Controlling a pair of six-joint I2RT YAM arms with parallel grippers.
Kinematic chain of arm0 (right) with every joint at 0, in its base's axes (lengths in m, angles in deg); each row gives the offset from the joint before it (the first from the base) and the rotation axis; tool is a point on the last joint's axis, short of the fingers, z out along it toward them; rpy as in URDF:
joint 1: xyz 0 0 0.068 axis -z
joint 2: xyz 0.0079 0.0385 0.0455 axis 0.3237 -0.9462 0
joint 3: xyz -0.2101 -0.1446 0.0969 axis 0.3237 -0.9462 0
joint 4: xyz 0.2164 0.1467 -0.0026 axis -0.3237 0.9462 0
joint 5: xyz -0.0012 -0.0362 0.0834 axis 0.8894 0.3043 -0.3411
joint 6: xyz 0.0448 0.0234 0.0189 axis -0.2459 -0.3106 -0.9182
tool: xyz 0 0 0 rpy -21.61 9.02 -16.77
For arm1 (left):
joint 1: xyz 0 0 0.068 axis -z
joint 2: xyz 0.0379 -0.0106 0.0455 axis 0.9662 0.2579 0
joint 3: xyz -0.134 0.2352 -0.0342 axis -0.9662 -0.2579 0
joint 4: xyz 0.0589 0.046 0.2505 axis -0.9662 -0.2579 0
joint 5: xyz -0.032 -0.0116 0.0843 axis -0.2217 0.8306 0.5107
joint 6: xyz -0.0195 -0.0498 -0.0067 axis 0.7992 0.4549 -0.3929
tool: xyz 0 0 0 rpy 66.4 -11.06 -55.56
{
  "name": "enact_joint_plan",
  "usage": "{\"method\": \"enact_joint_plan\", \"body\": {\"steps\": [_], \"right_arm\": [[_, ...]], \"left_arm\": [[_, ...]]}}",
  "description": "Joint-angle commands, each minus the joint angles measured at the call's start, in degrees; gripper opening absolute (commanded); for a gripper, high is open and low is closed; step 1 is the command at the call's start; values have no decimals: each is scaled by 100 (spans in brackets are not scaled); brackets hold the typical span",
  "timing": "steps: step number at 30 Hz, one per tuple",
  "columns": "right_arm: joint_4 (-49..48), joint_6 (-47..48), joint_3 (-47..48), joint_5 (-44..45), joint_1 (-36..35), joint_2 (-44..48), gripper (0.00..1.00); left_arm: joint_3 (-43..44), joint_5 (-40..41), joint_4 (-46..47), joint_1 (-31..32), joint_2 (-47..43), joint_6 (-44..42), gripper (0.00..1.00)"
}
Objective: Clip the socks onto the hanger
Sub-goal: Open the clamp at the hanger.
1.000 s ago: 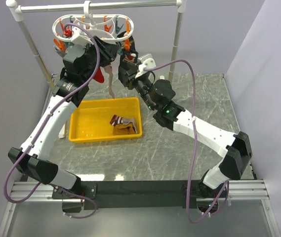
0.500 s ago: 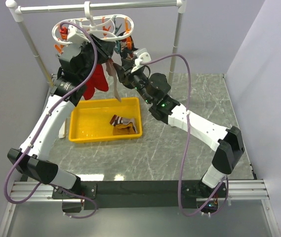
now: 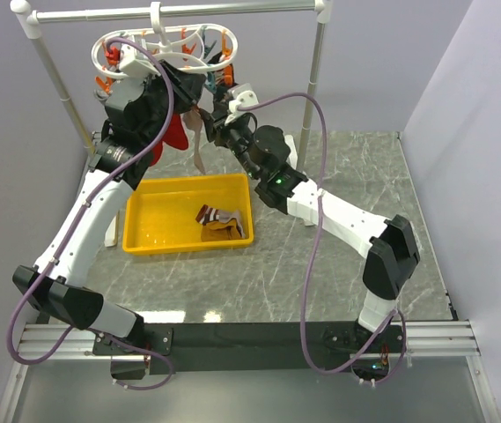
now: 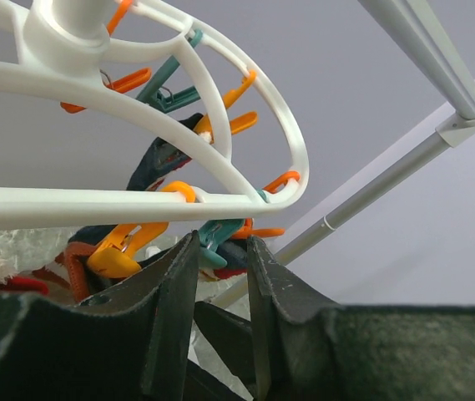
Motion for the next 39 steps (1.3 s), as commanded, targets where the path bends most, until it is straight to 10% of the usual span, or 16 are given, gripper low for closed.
{"method": "enact_joint_plan", "body": {"steps": [1, 39], "right_arm": [[-430, 7, 317, 208, 88, -74, 47], [-2030, 982, 581, 455, 35, -733, 47]], "left_arm": [[138, 7, 206, -46, -230, -130, 35], [-64, 16, 294, -108, -335, -271, 35]]}}
